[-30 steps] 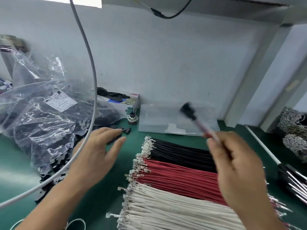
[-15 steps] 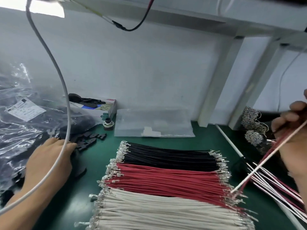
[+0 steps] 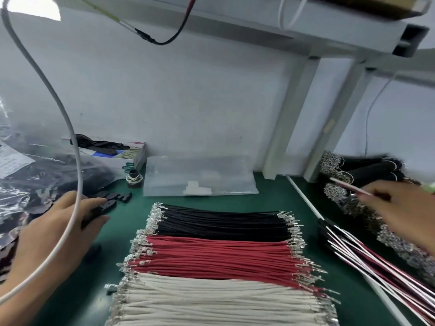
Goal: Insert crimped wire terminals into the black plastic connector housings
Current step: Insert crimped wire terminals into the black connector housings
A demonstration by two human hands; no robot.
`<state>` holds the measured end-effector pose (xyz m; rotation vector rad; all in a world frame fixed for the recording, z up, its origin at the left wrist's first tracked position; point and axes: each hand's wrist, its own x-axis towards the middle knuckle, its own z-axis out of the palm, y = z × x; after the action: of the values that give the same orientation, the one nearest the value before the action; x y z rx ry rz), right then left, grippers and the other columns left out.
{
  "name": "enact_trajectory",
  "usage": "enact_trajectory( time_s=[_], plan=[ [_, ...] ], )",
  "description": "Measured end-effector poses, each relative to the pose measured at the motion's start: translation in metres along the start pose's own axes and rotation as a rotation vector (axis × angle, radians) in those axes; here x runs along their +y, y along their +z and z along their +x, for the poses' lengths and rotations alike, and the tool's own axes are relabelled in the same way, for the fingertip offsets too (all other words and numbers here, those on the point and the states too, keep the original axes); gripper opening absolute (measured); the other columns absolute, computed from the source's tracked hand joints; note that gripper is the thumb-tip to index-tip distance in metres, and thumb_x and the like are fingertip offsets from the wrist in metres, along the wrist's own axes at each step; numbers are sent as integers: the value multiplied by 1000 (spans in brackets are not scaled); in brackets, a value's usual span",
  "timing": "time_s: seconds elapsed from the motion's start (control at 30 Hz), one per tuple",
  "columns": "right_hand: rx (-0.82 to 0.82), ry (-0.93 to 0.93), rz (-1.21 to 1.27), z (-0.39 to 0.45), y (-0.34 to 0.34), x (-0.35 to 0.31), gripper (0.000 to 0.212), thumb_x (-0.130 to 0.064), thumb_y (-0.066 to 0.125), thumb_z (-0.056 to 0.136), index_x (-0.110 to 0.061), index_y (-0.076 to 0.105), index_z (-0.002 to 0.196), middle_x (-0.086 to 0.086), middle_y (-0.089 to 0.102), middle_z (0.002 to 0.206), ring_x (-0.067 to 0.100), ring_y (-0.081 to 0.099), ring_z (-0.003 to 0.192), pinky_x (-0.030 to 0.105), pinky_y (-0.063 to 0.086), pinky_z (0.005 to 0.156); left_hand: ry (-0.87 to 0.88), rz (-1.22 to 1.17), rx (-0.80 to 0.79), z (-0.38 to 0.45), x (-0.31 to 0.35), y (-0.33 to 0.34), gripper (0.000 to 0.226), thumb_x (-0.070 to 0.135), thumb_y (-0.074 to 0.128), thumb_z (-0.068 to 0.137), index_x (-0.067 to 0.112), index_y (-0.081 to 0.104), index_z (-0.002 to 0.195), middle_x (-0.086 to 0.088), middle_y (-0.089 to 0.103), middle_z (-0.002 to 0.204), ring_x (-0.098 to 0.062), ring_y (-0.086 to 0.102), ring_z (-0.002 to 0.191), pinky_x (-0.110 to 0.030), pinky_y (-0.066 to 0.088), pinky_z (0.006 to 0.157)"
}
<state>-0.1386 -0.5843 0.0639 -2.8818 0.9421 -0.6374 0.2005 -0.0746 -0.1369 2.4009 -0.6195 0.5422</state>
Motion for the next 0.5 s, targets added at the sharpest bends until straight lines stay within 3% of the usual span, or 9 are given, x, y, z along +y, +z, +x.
enact_trajectory(
  time_s=[0.07, 0.13, 0.23, 0.3, 0.4, 0.47, 0.5],
  plan=[
    [-161, 70, -121, -15, 36, 17, 21, -34, 61, 95, -44, 61, 76, -11, 67, 73, 15, 65, 71, 35, 52, 68, 47, -12, -19, 0, 16, -2, 36, 72, 60, 83, 69, 53, 119, 27, 51, 112, -6, 58, 88, -46, 57, 66],
    [-200, 76, -185, -21, 52, 28, 17, -29, 62, 94, -43, 64, 85, -9, 70, 95, 19, 66, 90, 36, 53, 81, 111, -50, 13, -5, 37, -4, 40, 53, 72, 80, 59, 61, 118, 29, 51, 110, -8, 59, 86, -49, 58, 66],
    [-249, 108, -270, -32, 73, 40, 22, -28, 60, 93, -38, 70, 109, -8, 64, 107, 20, 64, 104, 36, 52, 88, 134, -84, 66, -11, 73, -12, 46, 26, 81, 75, 34, 66, 117, 30, 56, 109, -16, 63, 82, -52, 59, 69],
    [-244, 145, -245, -32, 71, 43, 26, -30, 64, 88, -38, 72, 111, -10, 62, 105, 19, 63, 105, 40, 53, 89, 137, -65, 117, -14, 90, -14, 44, 11, 87, 72, 27, 73, 110, 27, 60, 103, -20, 65, 79, -50, 59, 68],
    [-104, 141, -188, -27, 65, 27, 27, -30, 73, 79, -34, 76, 106, -9, 62, 103, 21, 62, 102, 42, 53, 88, 157, -60, 136, -20, 112, -24, 40, 5, 85, 76, 19, 77, 113, 17, 65, 96, -15, 62, 68, -35, 57, 61],
    [77, 15, -65, -28, 62, -10, 20, -31, 76, 79, -35, 77, 98, -16, 61, 97, 14, 60, 92, 34, 50, 78, 183, -97, 111, -23, 121, -28, 35, 5, 77, 84, 15, 76, 118, 11, 67, 97, -6, 59, 67, -20, 49, 63],
    [130, -75, 23, -27, 62, -36, 16, -33, 76, 79, -37, 77, 94, -21, 60, 94, 8, 59, 88, 28, 47, 73, 182, -108, 100, -24, 124, -29, 35, 5, 75, 86, 13, 75, 120, 9, 69, 99, -7, 58, 67, -19, 46, 64]
  ],
)
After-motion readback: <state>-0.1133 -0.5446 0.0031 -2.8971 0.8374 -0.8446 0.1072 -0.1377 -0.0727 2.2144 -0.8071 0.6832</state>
